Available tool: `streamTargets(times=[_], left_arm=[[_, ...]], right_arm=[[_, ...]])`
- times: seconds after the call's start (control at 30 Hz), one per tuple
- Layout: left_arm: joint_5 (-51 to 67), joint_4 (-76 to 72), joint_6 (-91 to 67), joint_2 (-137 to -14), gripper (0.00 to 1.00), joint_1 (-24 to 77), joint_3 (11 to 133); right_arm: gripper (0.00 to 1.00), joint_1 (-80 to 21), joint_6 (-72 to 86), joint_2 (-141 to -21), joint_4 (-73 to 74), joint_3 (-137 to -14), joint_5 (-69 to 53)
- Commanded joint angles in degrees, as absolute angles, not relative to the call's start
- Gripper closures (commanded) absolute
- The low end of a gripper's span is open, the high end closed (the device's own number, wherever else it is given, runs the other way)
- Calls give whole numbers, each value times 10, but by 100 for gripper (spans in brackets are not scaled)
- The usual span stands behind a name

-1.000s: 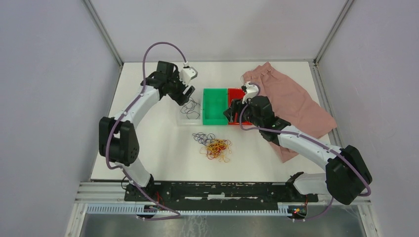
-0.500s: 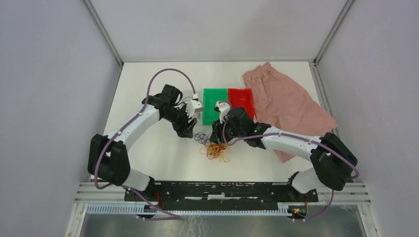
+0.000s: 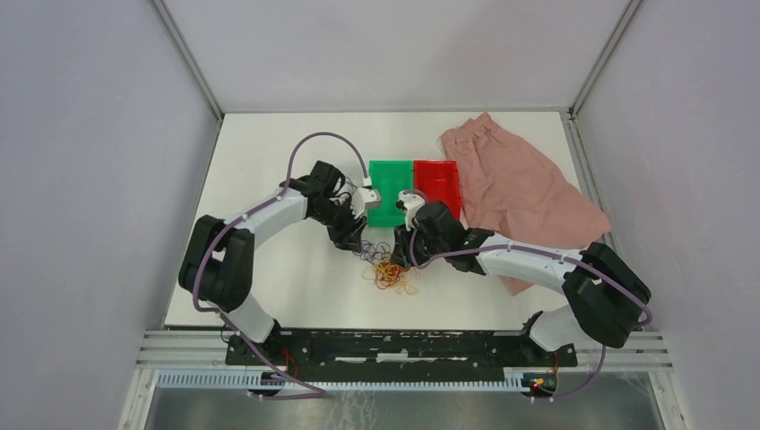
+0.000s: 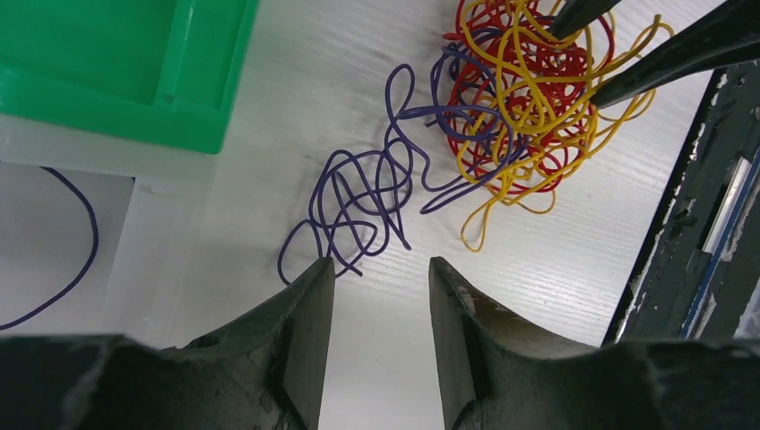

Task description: Untangle the cables

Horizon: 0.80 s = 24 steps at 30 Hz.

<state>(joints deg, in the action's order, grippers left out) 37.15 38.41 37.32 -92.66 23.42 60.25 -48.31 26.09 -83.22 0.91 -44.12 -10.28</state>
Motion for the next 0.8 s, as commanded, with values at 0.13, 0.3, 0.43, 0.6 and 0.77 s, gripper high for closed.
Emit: streamTargets(times=[0.13, 0.3, 0.43, 0.6, 0.77], left_arm=[[399, 280, 326, -945, 55, 240, 580], [393, 259, 315, -955, 62, 245, 559], [386, 248, 313, -960, 71, 245, 549], [374, 261, 309, -939, 91, 245, 560], [379, 295, 304, -889, 97, 246, 583]], right_arm=[[63, -485, 286, -793, -27, -417, -104], [66, -485, 290, -786, -24, -413, -111], [69, -484, 294, -763, -13, -404, -115], [73, -485, 298, -716, 23, -384, -114], [78, -485, 290, -664, 85, -359, -103]])
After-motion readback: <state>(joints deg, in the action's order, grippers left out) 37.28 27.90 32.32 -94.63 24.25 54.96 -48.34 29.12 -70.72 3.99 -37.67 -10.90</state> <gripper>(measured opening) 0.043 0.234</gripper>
